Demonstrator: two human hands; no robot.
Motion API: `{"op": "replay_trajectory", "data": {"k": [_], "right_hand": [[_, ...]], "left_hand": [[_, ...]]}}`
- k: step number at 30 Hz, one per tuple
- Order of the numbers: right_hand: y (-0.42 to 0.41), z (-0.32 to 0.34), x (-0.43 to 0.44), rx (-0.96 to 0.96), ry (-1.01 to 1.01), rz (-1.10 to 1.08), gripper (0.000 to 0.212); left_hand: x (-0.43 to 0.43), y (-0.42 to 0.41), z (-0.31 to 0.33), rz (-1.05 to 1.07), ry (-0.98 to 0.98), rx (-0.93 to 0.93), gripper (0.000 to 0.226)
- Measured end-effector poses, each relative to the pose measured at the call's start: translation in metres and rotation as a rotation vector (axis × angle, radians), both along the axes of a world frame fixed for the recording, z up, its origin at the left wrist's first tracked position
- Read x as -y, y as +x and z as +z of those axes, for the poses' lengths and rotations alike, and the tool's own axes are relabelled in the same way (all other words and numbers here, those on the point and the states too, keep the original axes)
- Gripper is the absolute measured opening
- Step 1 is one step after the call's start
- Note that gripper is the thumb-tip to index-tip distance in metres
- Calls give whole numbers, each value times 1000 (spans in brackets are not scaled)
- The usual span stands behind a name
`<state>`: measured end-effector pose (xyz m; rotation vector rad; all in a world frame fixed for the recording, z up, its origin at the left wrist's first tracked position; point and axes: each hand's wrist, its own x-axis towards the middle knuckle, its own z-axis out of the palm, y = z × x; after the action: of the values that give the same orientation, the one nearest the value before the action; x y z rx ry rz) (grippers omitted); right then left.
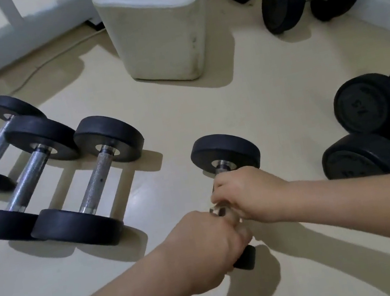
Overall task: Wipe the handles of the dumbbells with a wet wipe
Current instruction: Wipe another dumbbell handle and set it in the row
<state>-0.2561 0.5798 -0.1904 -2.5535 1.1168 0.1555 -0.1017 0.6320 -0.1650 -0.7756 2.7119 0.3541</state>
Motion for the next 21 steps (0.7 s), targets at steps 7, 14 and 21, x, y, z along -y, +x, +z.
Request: {"op": "replay_trajectory", "data": {"k": [7,14,21], "right_hand": [[18,-41,2,513,-63,-723,15],[52,-62,-35,700,61,-921,12],[53,-52,4,610,-123,-964,9]], "left_hand": [[1,47,-18,-84,-96,-138,25],[18,78,-20,-152,-142,-210,44],[28,94,-17,-289,-181,-14,56]]}}
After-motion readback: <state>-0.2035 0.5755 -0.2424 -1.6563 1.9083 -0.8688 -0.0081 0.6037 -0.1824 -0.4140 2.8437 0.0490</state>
